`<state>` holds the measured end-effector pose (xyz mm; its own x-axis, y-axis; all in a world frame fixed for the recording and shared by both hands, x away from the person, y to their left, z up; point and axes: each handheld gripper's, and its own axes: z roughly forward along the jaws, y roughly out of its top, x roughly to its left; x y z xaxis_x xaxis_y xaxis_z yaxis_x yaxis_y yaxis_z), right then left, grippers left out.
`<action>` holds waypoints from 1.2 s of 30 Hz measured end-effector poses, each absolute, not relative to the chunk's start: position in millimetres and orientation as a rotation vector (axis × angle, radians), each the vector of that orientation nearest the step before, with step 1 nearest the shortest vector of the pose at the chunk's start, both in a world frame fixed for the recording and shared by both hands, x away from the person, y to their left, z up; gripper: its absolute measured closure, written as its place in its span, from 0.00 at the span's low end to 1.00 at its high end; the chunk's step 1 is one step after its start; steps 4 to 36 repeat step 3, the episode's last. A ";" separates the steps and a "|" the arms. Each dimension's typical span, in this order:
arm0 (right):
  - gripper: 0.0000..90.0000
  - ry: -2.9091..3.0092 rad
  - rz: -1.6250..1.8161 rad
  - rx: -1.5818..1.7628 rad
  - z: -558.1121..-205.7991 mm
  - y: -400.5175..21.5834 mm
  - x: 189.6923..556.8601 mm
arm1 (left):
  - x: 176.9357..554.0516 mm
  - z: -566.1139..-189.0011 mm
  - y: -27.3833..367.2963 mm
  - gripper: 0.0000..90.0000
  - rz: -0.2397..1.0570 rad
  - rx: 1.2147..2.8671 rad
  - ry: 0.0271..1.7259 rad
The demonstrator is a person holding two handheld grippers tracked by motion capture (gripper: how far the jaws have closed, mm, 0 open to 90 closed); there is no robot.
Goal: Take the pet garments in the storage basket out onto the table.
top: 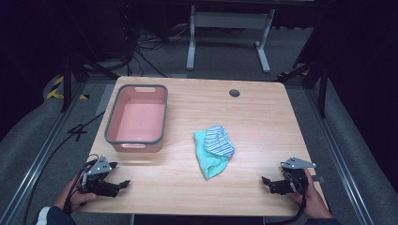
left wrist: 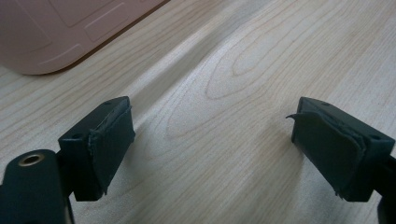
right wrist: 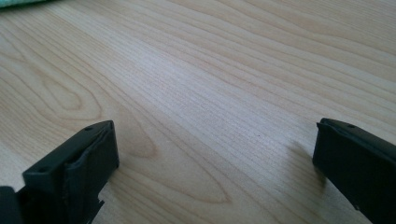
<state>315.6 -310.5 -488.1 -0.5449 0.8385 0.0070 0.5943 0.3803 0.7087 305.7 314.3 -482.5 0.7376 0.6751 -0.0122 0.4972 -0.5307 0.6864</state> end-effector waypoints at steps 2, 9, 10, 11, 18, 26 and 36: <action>0.01 2.291 0.960 1.251 -488.0 -310.4 315.5 | 305.8 -482.5 314.1 0.14 0.333 2.247 0.880; 0.01 2.291 0.960 1.251 -488.0 -310.4 315.5 | 305.8 -482.5 314.1 0.14 0.333 2.247 0.880; 0.01 2.291 0.960 1.251 -488.0 -310.4 315.5 | 305.8 -482.5 314.1 0.14 0.333 2.247 0.880; 0.01 2.291 0.960 1.251 -488.0 -310.4 315.5 | 305.8 -482.5 314.1 0.14 0.333 2.247 0.880; 0.01 2.291 0.960 1.251 -488.0 -310.4 315.5 | 305.8 -482.5 314.1 0.14 0.333 2.247 0.880; 0.01 2.291 0.960 1.251 -488.0 -310.4 315.5 | 305.8 -482.5 314.1 0.14 0.333 2.247 0.880; 0.01 2.291 0.960 1.251 -488.0 -310.4 315.5 | 305.8 -482.5 314.1 0.14 0.333 2.247 0.880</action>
